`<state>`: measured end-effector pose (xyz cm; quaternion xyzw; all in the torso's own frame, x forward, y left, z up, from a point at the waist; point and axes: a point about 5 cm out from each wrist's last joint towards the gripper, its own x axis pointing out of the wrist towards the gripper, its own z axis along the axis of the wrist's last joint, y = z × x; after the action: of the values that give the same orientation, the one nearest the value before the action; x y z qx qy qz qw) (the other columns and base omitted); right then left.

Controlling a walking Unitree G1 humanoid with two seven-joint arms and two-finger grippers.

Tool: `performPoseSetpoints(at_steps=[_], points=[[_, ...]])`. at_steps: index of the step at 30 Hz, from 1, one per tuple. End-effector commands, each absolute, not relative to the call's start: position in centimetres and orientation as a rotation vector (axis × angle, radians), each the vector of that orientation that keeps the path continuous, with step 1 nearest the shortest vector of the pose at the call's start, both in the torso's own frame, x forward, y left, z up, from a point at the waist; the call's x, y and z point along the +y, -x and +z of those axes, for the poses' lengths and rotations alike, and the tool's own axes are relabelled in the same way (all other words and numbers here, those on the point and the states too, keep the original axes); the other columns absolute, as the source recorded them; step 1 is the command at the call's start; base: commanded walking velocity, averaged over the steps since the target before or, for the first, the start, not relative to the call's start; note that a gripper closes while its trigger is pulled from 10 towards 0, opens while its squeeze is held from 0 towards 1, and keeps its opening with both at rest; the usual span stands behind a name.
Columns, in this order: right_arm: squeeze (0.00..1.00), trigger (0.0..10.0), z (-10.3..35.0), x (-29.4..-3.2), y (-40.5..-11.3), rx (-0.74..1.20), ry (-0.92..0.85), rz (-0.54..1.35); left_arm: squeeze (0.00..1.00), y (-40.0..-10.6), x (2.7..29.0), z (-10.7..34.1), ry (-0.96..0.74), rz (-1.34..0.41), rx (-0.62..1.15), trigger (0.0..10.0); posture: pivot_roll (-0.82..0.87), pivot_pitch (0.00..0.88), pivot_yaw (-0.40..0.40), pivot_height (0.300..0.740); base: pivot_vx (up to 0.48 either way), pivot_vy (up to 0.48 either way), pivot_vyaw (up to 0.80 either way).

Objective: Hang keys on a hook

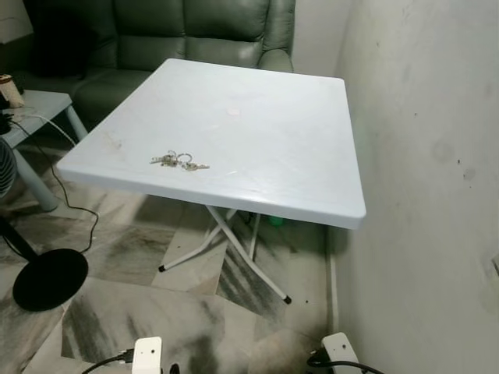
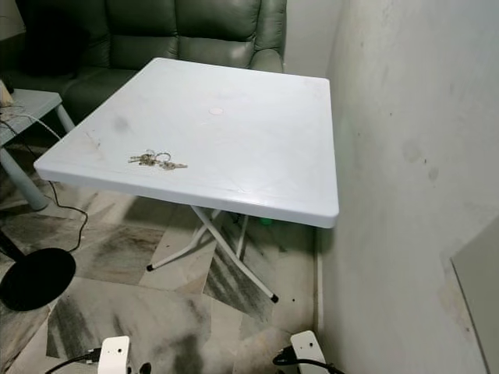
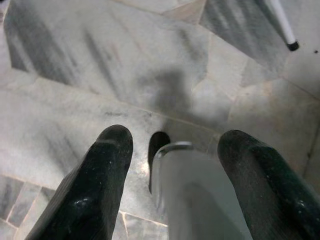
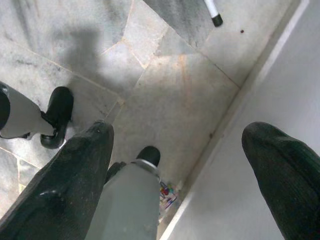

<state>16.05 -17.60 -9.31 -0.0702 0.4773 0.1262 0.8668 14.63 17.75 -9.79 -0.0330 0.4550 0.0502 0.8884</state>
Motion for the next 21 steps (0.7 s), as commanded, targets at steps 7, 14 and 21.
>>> performPoseSetpoints(at_steps=[7, 14, 21], points=[[0.0, 10.0, -9.28, -17.09, -16.25, 0.992, 0.132, 0.268, 0.0, -14.66, 18.39, -9.72, 0.064, 0.115, 0.946, 10.0, -0.04, 0.0, -0.036, 0.74, 0.0, 0.48, 0.0], [0.0, 10.0, -9.24, -17.06, -16.35, 0.988, 0.129, 0.267, 0.0, -14.77, 18.39, -9.68, 0.063, 0.115, 0.942, 10.0, -0.04, 0.0, -0.037, 0.74, 0.0, 0.48, 0.0], [0.0, 10.0, -9.22, -17.05, -16.39, 0.987, 0.129, 0.268, 0.0, -14.78, 18.42, -9.67, 0.062, 0.117, 0.94, 10.0, -0.04, 0.0, -0.039, 0.74, 0.0, 0.48, 0.0]])
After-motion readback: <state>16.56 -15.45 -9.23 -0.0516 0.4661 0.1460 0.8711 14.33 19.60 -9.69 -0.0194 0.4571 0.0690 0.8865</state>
